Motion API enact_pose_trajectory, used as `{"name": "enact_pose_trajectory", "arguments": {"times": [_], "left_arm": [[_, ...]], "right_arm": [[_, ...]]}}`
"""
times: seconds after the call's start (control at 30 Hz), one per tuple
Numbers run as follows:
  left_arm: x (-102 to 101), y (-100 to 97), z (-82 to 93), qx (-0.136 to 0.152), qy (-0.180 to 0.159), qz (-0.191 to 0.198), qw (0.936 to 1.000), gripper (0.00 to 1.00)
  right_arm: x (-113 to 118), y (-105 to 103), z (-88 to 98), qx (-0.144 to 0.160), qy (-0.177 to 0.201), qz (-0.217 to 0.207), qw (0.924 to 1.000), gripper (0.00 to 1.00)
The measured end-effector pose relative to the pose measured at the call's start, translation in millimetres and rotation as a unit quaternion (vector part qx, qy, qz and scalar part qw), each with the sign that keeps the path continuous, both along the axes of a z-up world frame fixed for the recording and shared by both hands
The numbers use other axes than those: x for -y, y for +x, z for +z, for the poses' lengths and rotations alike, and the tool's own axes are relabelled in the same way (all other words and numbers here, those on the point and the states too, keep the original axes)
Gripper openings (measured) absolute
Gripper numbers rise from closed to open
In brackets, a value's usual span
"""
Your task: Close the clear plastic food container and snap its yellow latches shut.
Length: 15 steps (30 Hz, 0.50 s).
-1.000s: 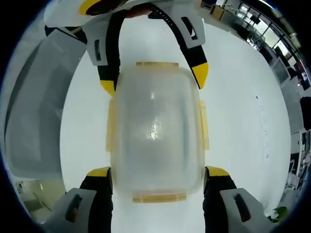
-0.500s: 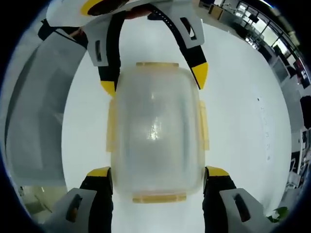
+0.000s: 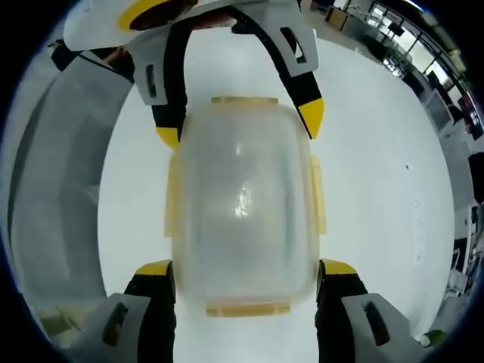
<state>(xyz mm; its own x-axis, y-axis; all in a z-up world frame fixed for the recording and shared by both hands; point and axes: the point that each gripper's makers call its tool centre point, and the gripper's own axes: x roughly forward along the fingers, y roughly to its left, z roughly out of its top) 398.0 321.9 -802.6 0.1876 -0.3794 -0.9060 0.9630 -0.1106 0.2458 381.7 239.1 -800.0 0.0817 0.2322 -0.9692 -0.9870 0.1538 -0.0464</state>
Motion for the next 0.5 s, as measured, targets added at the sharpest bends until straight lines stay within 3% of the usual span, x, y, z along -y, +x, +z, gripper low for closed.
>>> {"name": "enact_pose_trajectory", "arguments": {"times": [0.5], "left_arm": [[-28.3, -2.2, 0.5, -0.001, 0.001, 0.007, 1.0, 0.79]], "right_arm": [[-27.5, -0.4, -0.7, 0.001, 0.0, 0.006, 1.0, 0.76]]}}
